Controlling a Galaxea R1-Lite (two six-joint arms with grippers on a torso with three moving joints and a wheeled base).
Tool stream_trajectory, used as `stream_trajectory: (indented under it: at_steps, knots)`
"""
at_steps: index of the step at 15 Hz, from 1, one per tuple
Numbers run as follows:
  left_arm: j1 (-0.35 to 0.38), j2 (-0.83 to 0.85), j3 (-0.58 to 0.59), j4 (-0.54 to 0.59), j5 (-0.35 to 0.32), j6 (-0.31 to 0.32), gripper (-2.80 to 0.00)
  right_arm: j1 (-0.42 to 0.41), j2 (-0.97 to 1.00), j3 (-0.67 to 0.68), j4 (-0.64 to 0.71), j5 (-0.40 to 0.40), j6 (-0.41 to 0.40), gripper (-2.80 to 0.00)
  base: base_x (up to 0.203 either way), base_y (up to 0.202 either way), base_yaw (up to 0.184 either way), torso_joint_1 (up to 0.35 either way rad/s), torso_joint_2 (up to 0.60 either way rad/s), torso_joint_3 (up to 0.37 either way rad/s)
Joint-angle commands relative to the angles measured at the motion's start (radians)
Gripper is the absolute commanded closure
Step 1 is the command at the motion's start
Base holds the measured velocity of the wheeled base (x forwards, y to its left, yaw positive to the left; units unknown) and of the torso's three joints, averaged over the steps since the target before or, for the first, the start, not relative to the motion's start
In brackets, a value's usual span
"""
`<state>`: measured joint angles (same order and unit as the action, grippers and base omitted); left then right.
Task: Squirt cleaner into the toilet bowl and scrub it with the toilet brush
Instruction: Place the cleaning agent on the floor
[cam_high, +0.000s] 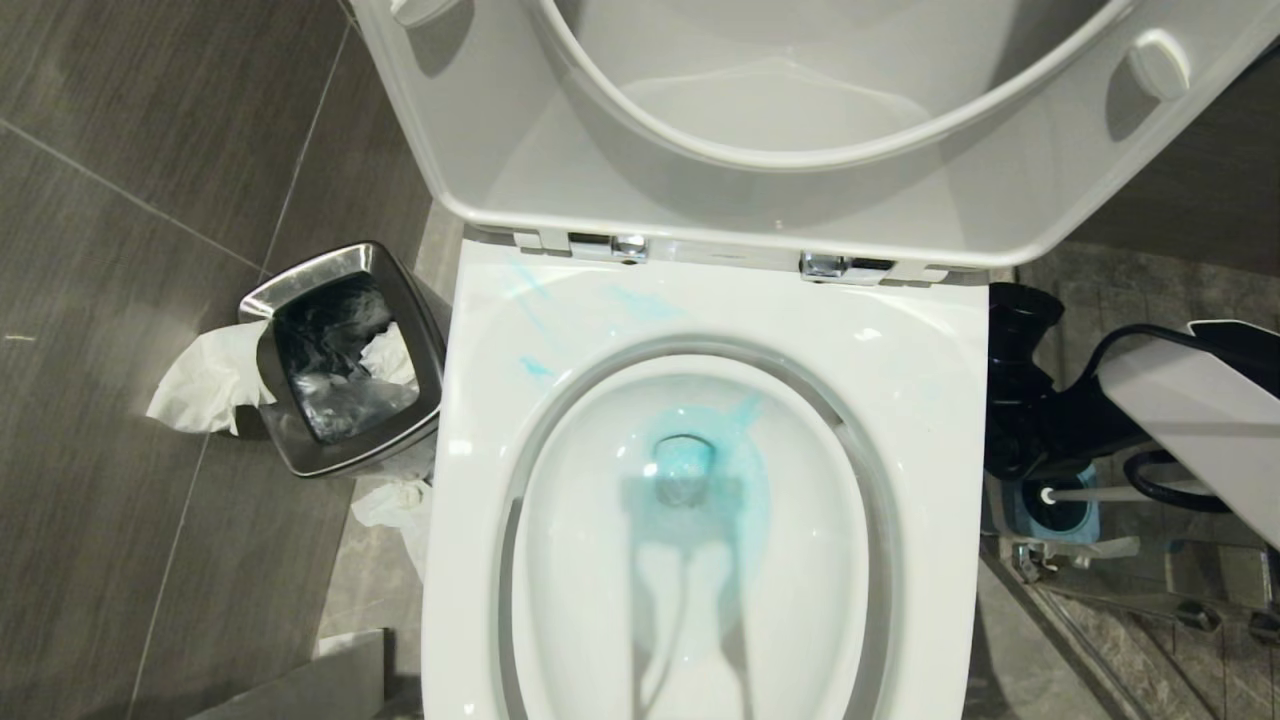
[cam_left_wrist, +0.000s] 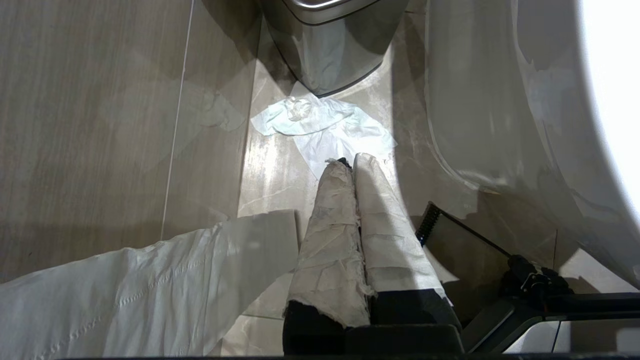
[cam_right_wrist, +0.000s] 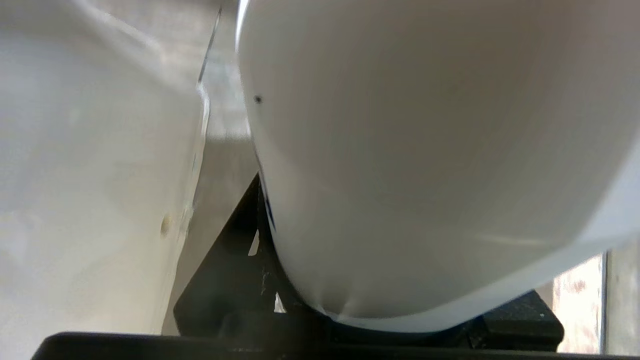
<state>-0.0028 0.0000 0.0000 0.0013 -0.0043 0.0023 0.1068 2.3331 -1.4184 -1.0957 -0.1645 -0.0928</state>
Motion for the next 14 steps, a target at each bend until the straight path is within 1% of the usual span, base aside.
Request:
stream_trajectory:
  at_steps: [1, 6, 14]
  knots:
    - [0.0, 0.0, 0.0, 0.0, 0.0, -0.001, 0.0, 0.007, 0.046, -0.061, -0.007, 0.0, -0.001, 0.0, 0.0, 0.0, 0.0, 0.0, 0.0, 0.0]
    - [0.0, 0.001, 0.001, 0.0, 0.0, 0.001, 0.0, 0.022, 0.117, -0.141, -0.007, 0.0, -0.001, 0.0, 0.0, 0.0, 0.0, 0.0, 0.0, 0.0]
    - [0.0, 0.001, 0.0, 0.0, 0.001, 0.001, 0.0, 0.02, 0.164, -0.177, -0.01, 0.003, 0.0, 0.0, 0.0, 0.0, 0.0, 0.0, 0.0, 0.0]
